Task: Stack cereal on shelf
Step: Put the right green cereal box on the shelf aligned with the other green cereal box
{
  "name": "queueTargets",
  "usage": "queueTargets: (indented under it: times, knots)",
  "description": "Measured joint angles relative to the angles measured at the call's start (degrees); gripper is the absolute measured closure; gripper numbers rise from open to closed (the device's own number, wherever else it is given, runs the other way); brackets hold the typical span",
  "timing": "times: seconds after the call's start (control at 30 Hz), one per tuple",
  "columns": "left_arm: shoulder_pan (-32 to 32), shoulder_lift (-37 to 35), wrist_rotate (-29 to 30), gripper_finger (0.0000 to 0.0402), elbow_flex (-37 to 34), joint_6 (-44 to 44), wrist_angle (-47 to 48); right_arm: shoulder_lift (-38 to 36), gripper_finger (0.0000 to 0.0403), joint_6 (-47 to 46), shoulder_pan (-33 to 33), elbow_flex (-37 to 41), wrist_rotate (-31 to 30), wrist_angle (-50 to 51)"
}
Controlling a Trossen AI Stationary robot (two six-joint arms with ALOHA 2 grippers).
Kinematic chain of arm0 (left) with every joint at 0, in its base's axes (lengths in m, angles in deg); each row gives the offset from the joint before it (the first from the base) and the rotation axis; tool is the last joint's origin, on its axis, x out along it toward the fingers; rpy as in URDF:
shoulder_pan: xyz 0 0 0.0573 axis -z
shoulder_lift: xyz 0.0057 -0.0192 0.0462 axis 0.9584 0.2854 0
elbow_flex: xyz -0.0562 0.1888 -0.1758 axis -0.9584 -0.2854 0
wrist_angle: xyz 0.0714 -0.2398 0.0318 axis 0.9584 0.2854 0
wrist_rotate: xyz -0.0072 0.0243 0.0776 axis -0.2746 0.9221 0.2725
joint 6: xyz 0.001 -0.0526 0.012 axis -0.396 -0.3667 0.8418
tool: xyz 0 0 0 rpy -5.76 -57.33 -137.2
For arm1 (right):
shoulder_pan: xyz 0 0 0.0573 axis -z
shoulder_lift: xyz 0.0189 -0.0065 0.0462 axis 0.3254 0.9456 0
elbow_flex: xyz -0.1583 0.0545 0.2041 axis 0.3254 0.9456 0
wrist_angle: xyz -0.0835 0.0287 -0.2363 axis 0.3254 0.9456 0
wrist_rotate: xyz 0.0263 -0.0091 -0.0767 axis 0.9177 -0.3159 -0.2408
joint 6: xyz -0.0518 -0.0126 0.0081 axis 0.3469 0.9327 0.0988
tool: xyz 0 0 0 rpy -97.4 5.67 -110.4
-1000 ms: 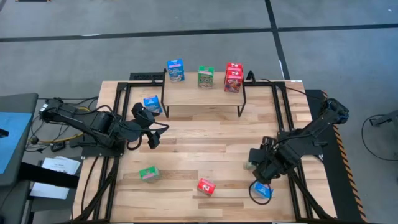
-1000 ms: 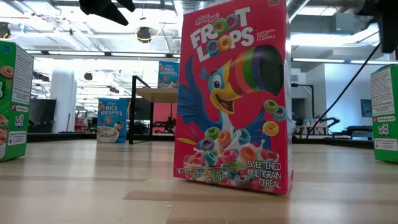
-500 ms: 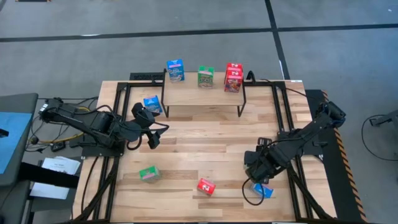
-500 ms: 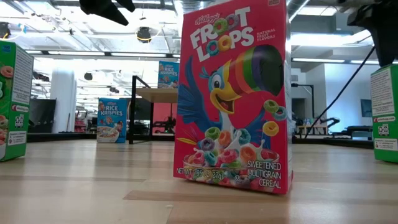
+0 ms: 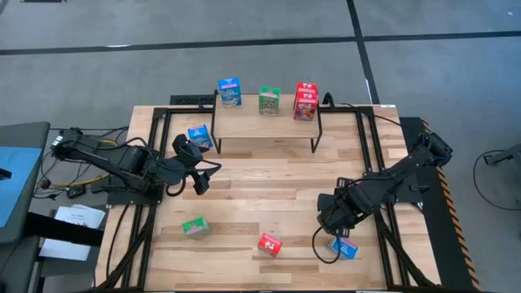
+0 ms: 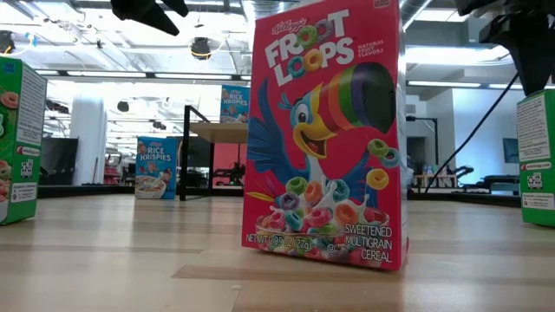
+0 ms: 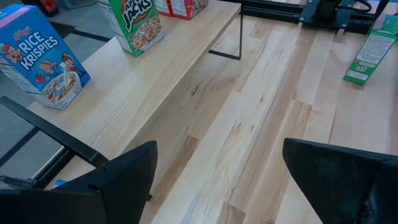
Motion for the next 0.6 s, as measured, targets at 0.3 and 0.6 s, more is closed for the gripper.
queueTargets:
  times: [0.3,0.6]
  knots:
    - [0.0,0.0,0.0,0.0065,0.0,0.0,0.0,-0.1,0.0143,0.5,0.0,0.8,0.1,-1.2]
    - [0.0,0.0,0.0,0.0065,0.0,-0.3,0.0,0.0,0.0143,-0.7,0.0,3.4,0.5,-2.0]
